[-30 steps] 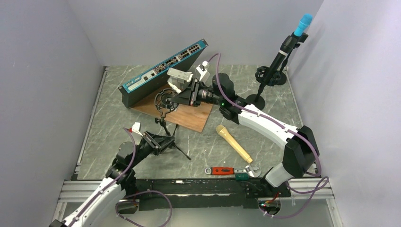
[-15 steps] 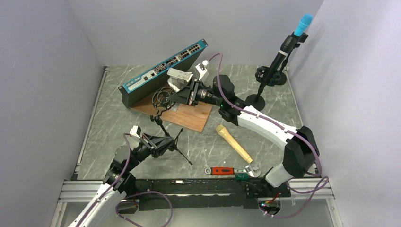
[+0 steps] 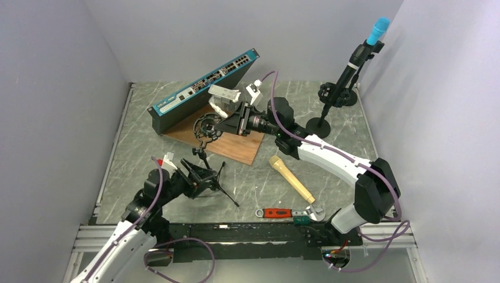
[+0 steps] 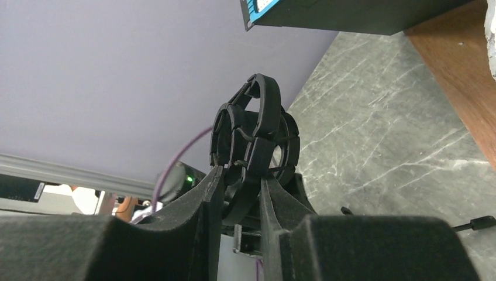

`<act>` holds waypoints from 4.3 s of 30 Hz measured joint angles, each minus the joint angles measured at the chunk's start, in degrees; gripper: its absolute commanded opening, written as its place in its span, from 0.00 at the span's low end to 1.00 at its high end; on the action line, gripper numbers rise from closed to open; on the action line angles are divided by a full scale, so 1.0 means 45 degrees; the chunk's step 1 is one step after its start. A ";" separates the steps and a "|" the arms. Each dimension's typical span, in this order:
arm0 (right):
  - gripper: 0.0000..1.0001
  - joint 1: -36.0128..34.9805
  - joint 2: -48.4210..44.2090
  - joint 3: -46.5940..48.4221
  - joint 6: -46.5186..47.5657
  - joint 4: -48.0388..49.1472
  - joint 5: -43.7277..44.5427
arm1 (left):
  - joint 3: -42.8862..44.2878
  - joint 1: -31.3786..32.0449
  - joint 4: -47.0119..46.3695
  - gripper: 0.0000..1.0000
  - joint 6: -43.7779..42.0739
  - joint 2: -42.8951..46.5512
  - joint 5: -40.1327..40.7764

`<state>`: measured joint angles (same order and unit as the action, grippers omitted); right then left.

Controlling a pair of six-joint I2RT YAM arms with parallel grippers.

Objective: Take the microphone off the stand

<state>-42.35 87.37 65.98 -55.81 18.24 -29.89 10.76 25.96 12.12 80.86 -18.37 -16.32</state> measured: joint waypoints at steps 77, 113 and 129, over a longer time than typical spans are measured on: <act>0.04 0.0015 -0.1404 -0.1064 0.0593 -0.0627 0.2142 | 0.3789 -0.0029 0.1117 0.00 -0.7650 -0.4575 -0.0549; 0.43 -0.0189 -0.2108 -0.2516 0.0379 0.0899 0.2278 | 0.1880 -0.3211 0.2137 0.96 -0.2783 -0.1554 -0.2540; 0.96 -0.0661 -0.2739 -0.2565 0.2521 -0.0763 0.2200 | 0.8602 -0.3225 0.3997 0.99 -1.0744 -0.1535 -0.1433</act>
<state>-45.32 75.05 54.43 -44.47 14.81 -19.99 49.47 11.44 30.11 32.51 -25.28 -22.76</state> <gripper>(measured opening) 0.946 0.994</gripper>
